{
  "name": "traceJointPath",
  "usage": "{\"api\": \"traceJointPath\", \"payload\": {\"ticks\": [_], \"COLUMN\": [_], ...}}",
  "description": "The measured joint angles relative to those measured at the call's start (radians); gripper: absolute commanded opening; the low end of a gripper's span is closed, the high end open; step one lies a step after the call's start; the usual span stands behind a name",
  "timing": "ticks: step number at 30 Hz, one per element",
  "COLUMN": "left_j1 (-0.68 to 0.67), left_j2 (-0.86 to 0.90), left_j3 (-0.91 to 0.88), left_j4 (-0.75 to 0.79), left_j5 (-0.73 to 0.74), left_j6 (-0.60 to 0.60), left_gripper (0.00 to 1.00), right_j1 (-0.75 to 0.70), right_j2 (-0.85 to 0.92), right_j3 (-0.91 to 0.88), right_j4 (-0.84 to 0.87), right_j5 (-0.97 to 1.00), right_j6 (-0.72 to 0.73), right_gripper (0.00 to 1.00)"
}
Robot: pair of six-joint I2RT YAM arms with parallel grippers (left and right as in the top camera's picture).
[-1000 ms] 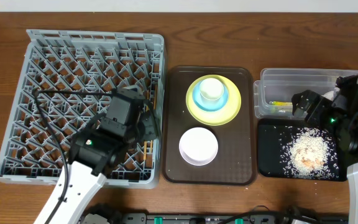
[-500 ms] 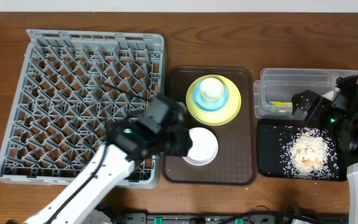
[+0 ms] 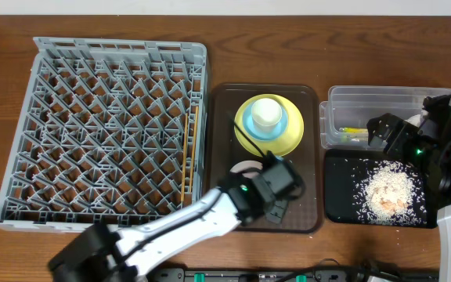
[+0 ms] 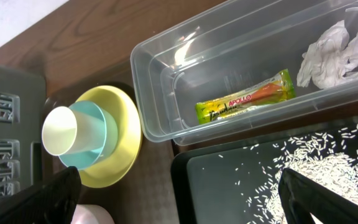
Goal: Sort waste into correct bins and load items into the dishwasher
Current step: 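Move the left gripper to the white plate and grasp its rim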
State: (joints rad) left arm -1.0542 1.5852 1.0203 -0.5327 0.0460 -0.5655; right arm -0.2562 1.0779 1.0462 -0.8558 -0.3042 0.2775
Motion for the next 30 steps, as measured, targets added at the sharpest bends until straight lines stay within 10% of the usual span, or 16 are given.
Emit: {"api": "traceJointPath", "payload": {"ticks": [24, 30], "left_j1": [-0.044, -0.076], "left_j2": [0.132, 0.132], "left_j3": [0.0, 0.0], "left_j4": [-0.011, -0.011], "left_j5": [-0.188, -0.191], "left_j6": [-0.058, -0.09], "left_gripper": [0.43, 0.19], "right_j1": [0.0, 0.0], "right_j2": [0.0, 0.0], "right_j3": [0.0, 0.0], "right_j4": [0.0, 0.0], "right_j5": [0.0, 0.0], "right_j6": [0.0, 0.0], "right_gripper": [0.99, 0.99]}}
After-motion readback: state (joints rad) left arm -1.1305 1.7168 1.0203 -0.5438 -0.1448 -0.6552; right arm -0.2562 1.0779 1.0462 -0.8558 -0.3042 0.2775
